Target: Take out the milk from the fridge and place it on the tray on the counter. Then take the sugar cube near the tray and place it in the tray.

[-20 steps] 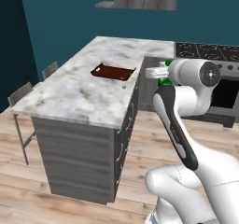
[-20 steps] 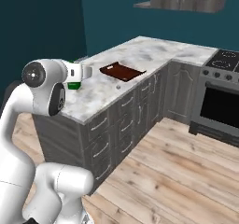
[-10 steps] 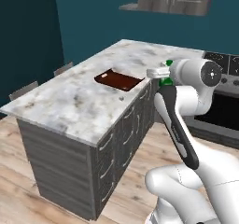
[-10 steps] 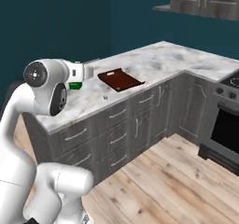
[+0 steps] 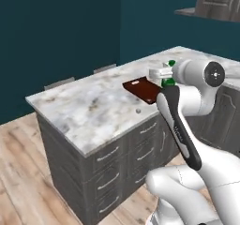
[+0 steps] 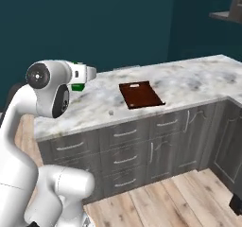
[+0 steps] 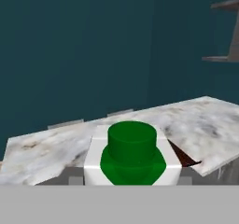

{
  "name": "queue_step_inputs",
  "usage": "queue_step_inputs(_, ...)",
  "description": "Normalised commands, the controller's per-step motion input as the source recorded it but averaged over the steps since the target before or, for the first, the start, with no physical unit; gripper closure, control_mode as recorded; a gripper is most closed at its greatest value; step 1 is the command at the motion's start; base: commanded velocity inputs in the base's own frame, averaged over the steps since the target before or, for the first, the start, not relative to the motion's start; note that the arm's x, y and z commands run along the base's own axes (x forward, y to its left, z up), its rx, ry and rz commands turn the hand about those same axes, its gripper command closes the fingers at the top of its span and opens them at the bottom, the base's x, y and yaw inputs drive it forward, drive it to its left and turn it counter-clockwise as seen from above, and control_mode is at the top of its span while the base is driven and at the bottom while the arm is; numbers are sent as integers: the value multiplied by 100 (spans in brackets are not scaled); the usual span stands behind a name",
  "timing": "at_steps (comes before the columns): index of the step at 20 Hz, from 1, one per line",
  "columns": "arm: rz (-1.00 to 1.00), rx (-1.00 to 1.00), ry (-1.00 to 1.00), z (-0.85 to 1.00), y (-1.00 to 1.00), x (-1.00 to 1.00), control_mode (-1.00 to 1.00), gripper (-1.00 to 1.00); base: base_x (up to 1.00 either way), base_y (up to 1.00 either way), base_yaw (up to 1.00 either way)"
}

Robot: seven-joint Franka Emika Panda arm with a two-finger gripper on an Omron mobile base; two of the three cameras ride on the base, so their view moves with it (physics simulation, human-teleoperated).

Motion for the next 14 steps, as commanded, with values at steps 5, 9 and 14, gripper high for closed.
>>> queue_step_inputs(5, 0, 0, 0, 0, 0, 0, 100, 100, 11, -100, 48)
queue_step_inputs(9, 0, 0, 0, 0, 0, 0, 100, 100, 11, -100, 47)
queue_step_inputs(14, 0, 0, 0, 0, 0, 0, 100, 100, 14, -100, 40)
